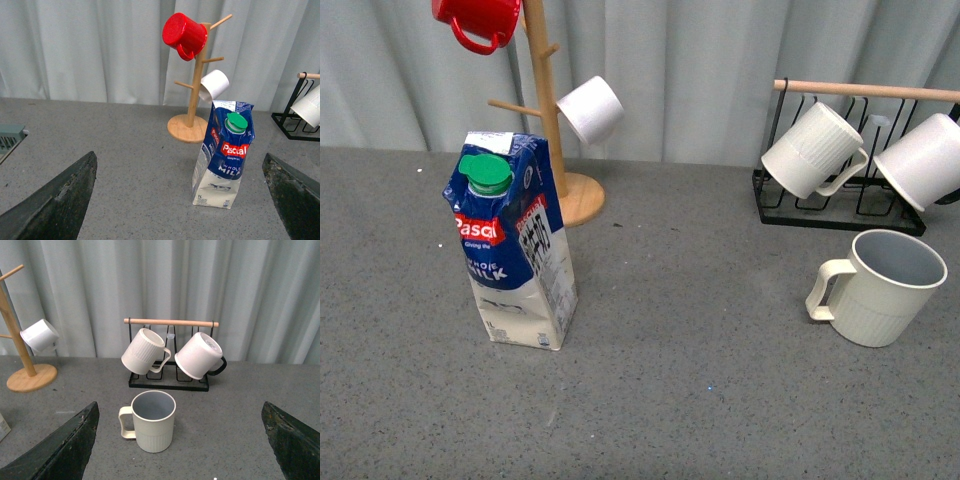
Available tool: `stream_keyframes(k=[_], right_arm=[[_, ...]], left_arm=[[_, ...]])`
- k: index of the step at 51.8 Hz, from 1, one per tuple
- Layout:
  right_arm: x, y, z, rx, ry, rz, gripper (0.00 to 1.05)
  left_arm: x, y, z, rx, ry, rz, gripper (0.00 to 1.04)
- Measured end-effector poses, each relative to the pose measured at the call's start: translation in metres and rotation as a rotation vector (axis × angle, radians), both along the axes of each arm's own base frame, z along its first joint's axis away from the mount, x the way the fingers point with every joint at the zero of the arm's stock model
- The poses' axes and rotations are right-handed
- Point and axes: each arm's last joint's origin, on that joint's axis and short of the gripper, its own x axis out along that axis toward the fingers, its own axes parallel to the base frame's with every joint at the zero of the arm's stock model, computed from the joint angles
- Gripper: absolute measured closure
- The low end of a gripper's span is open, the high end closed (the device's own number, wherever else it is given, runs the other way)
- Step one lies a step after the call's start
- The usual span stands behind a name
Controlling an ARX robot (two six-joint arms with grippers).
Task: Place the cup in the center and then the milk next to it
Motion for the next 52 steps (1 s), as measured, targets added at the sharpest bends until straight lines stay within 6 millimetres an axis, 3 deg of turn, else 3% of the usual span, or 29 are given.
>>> stream_keyframes(k=[52], right_arm=[[0.0000,0.0000,0.0000,0.000,0.000,0.000,0.09]], left_arm=[[0.0000,0.0000,0.0000,0.000,0.000,0.000,0.07]])
